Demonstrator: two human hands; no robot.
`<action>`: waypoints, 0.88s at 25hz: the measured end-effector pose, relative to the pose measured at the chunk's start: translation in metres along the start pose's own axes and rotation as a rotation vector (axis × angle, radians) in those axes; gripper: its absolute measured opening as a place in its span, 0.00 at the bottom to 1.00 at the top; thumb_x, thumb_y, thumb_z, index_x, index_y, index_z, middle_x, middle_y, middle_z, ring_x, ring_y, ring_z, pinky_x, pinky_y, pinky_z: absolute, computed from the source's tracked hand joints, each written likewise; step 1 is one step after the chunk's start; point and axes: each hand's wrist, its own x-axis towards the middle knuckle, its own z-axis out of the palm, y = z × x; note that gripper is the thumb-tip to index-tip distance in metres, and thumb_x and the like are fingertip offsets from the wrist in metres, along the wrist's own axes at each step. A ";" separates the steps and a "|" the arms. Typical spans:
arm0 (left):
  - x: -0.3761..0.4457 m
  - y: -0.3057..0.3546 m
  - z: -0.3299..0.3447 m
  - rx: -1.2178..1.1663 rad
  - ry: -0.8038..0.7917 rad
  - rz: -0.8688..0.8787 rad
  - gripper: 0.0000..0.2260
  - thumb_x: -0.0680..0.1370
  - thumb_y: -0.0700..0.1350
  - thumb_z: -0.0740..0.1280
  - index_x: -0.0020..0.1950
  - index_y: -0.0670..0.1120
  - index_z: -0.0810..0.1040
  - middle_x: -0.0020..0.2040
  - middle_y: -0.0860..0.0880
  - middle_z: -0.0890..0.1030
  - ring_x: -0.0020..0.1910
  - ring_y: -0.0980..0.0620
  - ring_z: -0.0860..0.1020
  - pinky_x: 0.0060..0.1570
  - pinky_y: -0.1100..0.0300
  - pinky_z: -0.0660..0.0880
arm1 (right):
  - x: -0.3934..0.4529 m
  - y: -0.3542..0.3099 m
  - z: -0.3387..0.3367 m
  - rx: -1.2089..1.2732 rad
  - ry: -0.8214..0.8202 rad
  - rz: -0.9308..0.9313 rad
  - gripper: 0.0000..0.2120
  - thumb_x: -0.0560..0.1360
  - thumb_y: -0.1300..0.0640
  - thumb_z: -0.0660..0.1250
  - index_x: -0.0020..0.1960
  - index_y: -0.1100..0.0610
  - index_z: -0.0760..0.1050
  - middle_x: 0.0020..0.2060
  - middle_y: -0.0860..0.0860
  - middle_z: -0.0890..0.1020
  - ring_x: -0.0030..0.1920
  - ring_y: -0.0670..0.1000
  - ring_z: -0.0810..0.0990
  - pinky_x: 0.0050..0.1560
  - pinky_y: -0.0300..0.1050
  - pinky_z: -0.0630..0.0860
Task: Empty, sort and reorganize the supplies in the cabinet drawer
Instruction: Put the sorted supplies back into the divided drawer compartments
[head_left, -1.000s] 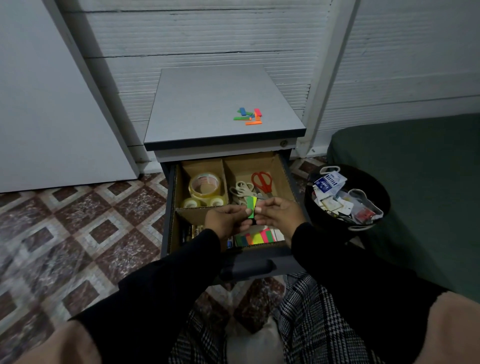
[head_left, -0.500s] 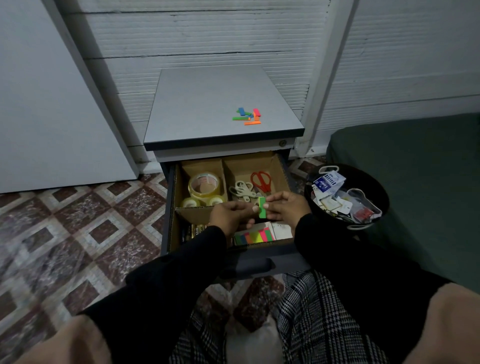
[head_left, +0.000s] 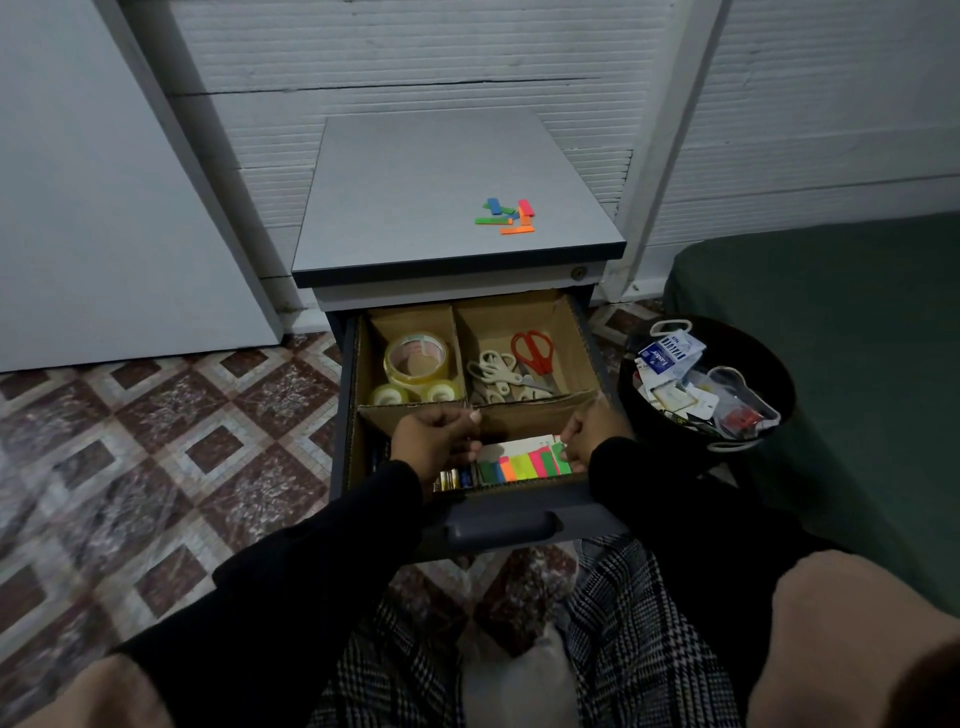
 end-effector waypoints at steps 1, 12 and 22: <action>0.000 0.000 0.001 -0.004 -0.003 -0.001 0.04 0.77 0.38 0.67 0.42 0.41 0.77 0.34 0.44 0.79 0.25 0.56 0.78 0.29 0.66 0.78 | 0.001 0.000 -0.001 -0.023 -0.001 -0.014 0.17 0.74 0.68 0.65 0.31 0.54 0.67 0.43 0.59 0.81 0.39 0.52 0.77 0.41 0.44 0.76; -0.001 0.002 0.002 -0.014 -0.001 -0.011 0.05 0.77 0.38 0.67 0.41 0.41 0.77 0.34 0.43 0.78 0.24 0.55 0.77 0.28 0.65 0.77 | 0.004 0.004 -0.001 -0.044 -0.063 -0.041 0.19 0.76 0.66 0.62 0.33 0.50 0.61 0.41 0.52 0.72 0.32 0.43 0.67 0.27 0.31 0.70; -0.003 0.006 0.004 0.000 -0.009 -0.031 0.04 0.77 0.37 0.66 0.42 0.41 0.76 0.35 0.43 0.78 0.24 0.55 0.77 0.27 0.66 0.77 | 0.003 0.004 -0.002 -0.207 -0.047 -0.116 0.21 0.75 0.63 0.65 0.32 0.47 0.59 0.47 0.52 0.69 0.31 0.40 0.59 0.32 0.31 0.60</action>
